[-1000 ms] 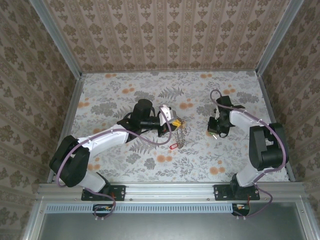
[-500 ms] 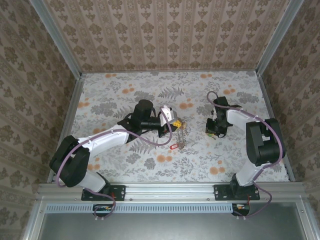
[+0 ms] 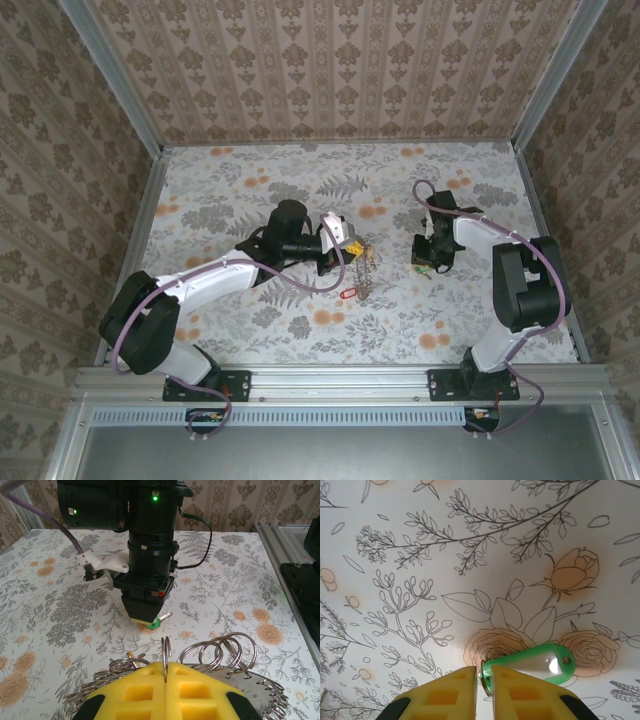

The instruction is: Put the keys on the keyring

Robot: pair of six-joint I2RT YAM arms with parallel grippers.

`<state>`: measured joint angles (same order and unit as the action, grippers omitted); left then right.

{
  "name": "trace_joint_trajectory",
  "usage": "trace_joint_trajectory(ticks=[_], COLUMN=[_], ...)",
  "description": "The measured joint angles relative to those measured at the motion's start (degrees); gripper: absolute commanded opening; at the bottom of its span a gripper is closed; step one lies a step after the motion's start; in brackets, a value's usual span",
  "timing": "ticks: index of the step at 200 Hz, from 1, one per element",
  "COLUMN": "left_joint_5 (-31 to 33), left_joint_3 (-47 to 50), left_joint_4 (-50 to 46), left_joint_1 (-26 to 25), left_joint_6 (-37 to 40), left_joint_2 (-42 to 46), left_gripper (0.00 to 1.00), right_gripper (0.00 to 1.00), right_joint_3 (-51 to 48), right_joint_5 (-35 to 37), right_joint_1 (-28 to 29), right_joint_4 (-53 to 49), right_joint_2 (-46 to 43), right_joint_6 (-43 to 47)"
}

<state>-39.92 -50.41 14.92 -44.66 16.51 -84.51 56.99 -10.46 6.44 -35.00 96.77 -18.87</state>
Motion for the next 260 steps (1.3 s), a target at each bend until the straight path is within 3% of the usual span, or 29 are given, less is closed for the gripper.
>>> trace_joint_trajectory(ticks=[260], left_joint_5=[0.11], left_joint_3=[-0.02], left_joint_4=[-1.29], left_joint_1=[0.00], left_joint_6=[0.00], left_joint_2=[0.00], left_gripper=[0.00], right_gripper=[0.12], right_joint_3=[1.16], right_joint_5=[1.20], right_joint_1=[0.26], right_joint_4=[-1.46], right_joint_2=[1.62], right_joint_6=[2.23])
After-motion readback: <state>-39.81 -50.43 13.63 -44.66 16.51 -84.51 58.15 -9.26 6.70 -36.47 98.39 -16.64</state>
